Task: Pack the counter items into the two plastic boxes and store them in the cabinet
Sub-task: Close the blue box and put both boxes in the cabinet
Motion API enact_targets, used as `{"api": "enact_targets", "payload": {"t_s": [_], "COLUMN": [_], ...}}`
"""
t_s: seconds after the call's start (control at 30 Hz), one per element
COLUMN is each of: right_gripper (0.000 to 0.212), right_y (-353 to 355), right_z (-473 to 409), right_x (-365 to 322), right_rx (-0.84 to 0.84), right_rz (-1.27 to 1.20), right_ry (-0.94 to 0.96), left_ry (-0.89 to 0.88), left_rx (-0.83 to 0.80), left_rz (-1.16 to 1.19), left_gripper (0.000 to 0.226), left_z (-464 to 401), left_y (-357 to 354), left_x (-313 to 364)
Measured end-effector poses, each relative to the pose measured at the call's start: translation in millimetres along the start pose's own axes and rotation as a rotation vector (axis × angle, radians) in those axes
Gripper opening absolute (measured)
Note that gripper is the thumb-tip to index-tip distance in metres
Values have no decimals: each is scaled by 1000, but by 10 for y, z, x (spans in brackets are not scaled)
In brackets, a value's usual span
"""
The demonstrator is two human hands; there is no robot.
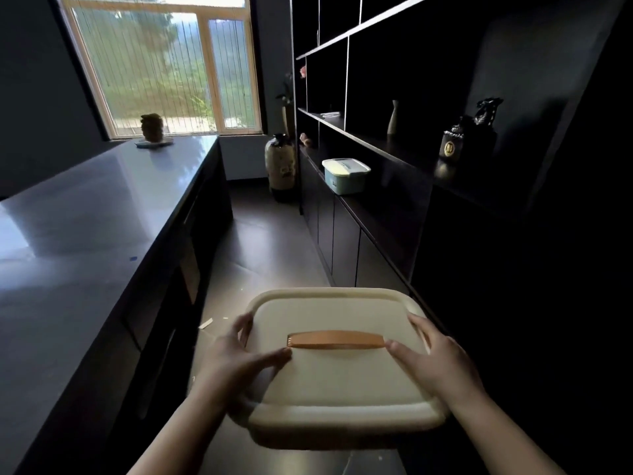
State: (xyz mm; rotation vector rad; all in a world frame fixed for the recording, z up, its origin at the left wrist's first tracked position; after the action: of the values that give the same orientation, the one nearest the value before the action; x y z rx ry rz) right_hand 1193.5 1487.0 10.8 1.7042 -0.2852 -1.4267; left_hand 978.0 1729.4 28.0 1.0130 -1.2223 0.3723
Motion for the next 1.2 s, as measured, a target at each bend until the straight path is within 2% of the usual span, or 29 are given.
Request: {"api": "enact_targets", "payload": {"t_s": [0.17, 0.43, 0.63, 0.77, 1.03, 1.2], "right_gripper": [76, 73, 71, 69, 65, 62], "right_y": [-140, -586, -901, -930, -741, -763], "right_z": [-1263, -2975, -4092, -4776, -5925, -6561], "right_x": [-340, -838, -943, -984, -511, -193], "right_rx": [-22, -36, 45, 158, 362, 369], "right_rz": [14, 27, -47, -114, -165, -213], "right_ry": [-5, -21, -155, -233, -442, -581], "left_ry": [28, 71, 14, -58, -214, -211], "left_rx": [29, 24, -125, -198, -436, -557], "left_rz": [-15, -2, -97, -158, -227, -200], "left_gripper": [94, 91, 94, 94, 100, 98], "left_z": [-1209, -3093, -4718, -5774, -7218, -7959], "left_y": [-166, -392, -737, -1058, -2349, -3126], "left_x": [135, -58, -23, 273, 805, 974]}}
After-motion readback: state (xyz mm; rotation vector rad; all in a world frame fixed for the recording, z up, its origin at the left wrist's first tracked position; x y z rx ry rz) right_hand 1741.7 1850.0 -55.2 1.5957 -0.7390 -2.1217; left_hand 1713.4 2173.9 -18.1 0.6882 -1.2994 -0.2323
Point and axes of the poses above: each hand's wrist, its own z-axis away from the middle knuckle, its own y-axis out of the back of the hand, x = y × z, the point moved 6 cm from there along -z, towards the middle knuckle, and after that the axes turned 2 degrees about z, right-handed, at the moved point
